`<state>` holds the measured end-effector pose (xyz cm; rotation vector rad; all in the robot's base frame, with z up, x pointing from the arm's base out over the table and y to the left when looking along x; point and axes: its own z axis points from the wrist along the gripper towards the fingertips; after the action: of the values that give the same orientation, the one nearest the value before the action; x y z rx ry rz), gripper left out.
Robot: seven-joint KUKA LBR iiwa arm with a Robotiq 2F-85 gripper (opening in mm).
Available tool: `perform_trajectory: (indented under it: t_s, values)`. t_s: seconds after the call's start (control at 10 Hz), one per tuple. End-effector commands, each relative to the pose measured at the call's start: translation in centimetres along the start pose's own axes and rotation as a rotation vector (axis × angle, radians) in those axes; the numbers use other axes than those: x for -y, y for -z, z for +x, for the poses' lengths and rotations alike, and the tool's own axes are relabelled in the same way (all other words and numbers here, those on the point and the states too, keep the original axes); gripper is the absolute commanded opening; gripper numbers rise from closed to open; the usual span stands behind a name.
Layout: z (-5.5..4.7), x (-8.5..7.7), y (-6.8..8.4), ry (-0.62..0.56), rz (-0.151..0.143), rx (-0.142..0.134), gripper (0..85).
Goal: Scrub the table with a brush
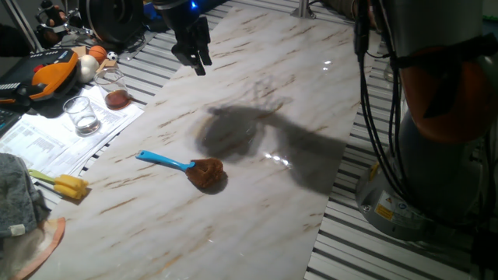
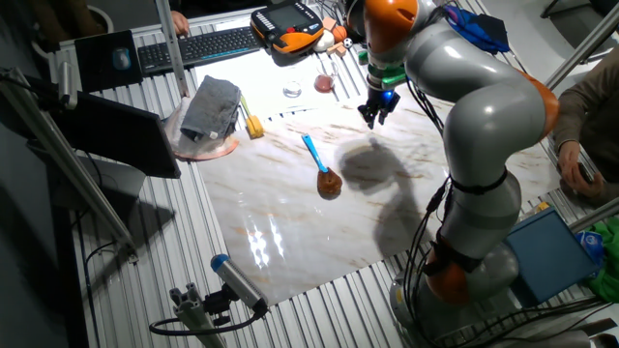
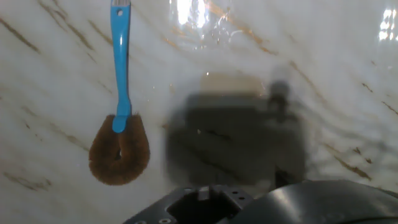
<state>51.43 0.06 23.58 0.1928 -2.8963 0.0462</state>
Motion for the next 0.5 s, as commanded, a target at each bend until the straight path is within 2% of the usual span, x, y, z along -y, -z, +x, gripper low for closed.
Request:
perform_trajectory:
  t_s: [0.0, 0.4]
  values:
    - [0.0, 0.02, 0.01, 0.0, 0.0, 0.0, 0.0]
    - [0.01, 0.01, 0.0, 0.012, 0.0, 0.002, 0.0]
